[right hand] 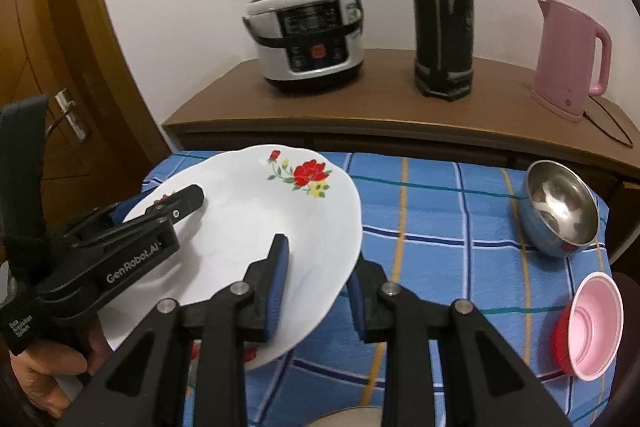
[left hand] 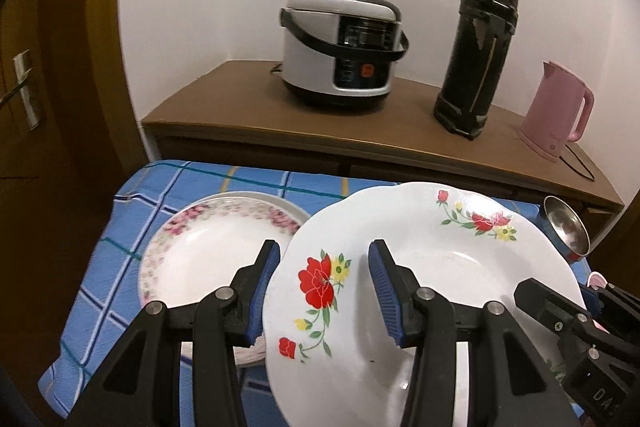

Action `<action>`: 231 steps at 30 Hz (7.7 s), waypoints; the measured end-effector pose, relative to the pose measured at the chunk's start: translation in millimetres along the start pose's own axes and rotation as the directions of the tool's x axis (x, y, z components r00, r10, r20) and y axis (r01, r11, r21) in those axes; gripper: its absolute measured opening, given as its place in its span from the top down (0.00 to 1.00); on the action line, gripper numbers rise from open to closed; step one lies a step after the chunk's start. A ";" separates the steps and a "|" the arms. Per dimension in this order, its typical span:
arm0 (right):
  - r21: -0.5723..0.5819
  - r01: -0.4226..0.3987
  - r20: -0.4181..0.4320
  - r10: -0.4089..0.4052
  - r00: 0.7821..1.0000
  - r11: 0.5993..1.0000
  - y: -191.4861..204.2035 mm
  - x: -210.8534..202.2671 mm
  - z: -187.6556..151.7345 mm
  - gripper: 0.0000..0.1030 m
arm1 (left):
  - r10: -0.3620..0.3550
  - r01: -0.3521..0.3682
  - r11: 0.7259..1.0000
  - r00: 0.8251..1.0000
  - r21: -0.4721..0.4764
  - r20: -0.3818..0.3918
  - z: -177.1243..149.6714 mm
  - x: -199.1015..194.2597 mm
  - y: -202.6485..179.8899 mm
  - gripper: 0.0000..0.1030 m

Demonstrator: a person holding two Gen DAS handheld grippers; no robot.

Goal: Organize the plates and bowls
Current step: 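Carry the red-rose plate with both grippers over the stacked bowl, then lower the red-rose plate onto the pink-floral bowl with both grippers, then open both grippers and release the red-rose plate on the stack, then move both grippers toward the pink-and-red cup beside the steel bowl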

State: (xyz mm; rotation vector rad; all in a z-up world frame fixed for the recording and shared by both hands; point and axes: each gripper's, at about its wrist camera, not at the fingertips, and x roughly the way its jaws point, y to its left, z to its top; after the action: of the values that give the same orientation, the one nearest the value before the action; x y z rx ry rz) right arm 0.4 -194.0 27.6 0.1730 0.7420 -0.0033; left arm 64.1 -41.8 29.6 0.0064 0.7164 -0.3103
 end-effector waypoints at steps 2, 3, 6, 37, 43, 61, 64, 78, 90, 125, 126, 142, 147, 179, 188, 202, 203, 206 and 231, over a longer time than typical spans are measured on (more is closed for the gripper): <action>-0.006 -0.006 0.004 0.006 1.000 1.000 8.5 -0.2 -1.0 0.73 | 0.006 -0.006 1.000 1.000 -0.011 0.003 -2.9 -4.4 9.6 0.52; -0.008 -0.009 0.005 0.009 1.000 1.000 12.6 -0.2 -1.8 0.73 | 0.007 -0.007 1.000 1.000 -0.014 0.003 -4.0 -5.3 12.5 0.52; -0.010 -0.024 0.004 0.024 1.000 1.000 24.3 2.0 -4.2 0.73 | 0.016 -0.016 0.999 1.000 -0.029 0.000 -8.7 -8.6 27.0 0.52; -0.023 -0.129 -0.064 0.128 0.990 0.991 123.6 87.4 -6.2 0.73 | 0.148 -0.151 0.979 0.988 -0.139 -0.037 -17.0 15.3 142.6 0.52; -0.012 -0.118 -0.082 0.117 0.990 0.993 123.7 103.6 -6.8 0.73 | 0.140 -0.146 0.979 0.989 -0.140 -0.053 -16.2 30.7 146.8 0.52; 0.010 -0.084 -0.088 0.085 0.993 0.996 115.3 127.8 -0.8 0.73 | 0.125 -0.136 0.982 0.989 -0.134 -0.084 -13.3 62.3 143.1 0.52; 0.012 -0.080 -0.094 0.081 0.992 0.997 113.4 130.6 -1.4 0.73 | 0.129 -0.139 0.982 0.988 -0.129 -0.084 -12.7 65.5 140.9 0.52; 0.017 -0.067 -0.111 0.069 0.991 0.998 109.1 139.7 -4.6 0.73 | 0.148 -0.159 0.979 0.985 -0.124 -0.093 -15.9 78.6 137.4 0.52; -0.007 -0.051 -0.104 0.050 0.993 0.999 109.8 145.8 -6.5 0.73 | 0.159 -0.172 0.978 0.981 -0.122 -0.110 -20.0 89.3 137.7 0.52; -0.071 -0.026 -0.014 0.025 1.000 0.997 116.0 157.3 -6.8 0.57 | 0.162 -0.170 0.977 0.984 -0.127 -0.068 -20.8 97.7 137.9 0.46; -0.074 -0.024 -0.012 0.023 1.000 0.997 117.1 157.1 -7.3 0.56 | 0.162 -0.170 0.977 0.984 -0.127 -0.067 -21.3 97.6 138.1 0.45; 0.003 -0.067 -0.051 0.067 0.996 0.998 114.5 148.2 -6.4 0.57 | 0.160 -0.171 0.973 0.984 -0.153 -0.083 -23.2 98.3 140.8 0.36; 0.018 -0.050 -0.062 0.051 0.997 0.999 114.4 140.3 -2.8 0.54 | 0.174 -0.187 0.970 0.980 -0.154 -0.092 -23.6 99.7 140.8 0.36; 0.103 -0.015 0.028 0.012 1.000 0.995 73.0 58.7 -14.0 0.32 | 0.234 -0.235 0.969 0.972 -0.082 -0.022 -36.1 26.5 87.8 0.36; 0.100 -0.003 0.032 -0.001 0.999 0.995 55.5 31.2 -27.1 0.31 | 0.203 -0.204 0.978 0.979 -0.049 -0.027 -45.1 9.4 57.4 0.36; 0.114 0.035 0.061 -0.042 0.997 0.993 16.3 -6.8 -38.1 0.31 | 0.103 -0.103 0.994 0.995 0.040 -0.004 -47.0 -10.1 3.3 0.36; 0.118 0.038 0.061 -0.046 0.997 0.992 12.4 -8.8 -39.1 0.31 | 0.095 -0.095 0.994 0.995 0.048 -0.004 -47.3 -10.9 -1.3 0.36; 0.127 0.054 0.059 -0.062 0.996 0.990 0.1 -15.5 -41.9 0.31 | 0.069 -0.069 0.995 0.998 0.076 -0.002 -48.8 -13.7 -15.2 0.36; 0.217 0.194 0.070 -0.214 0.974 0.957 -90.0 -68.0 -68.8 0.31 | -0.107 0.122 0.964 0.992 0.235 -0.073 -67.4 -15.9 -119.7 0.36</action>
State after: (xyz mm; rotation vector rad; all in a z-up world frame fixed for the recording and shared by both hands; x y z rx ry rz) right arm -101.7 -275.9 9.6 0.2944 0.6634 -0.2860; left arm -24.4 -144.1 0.9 0.2048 0.7364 -0.5083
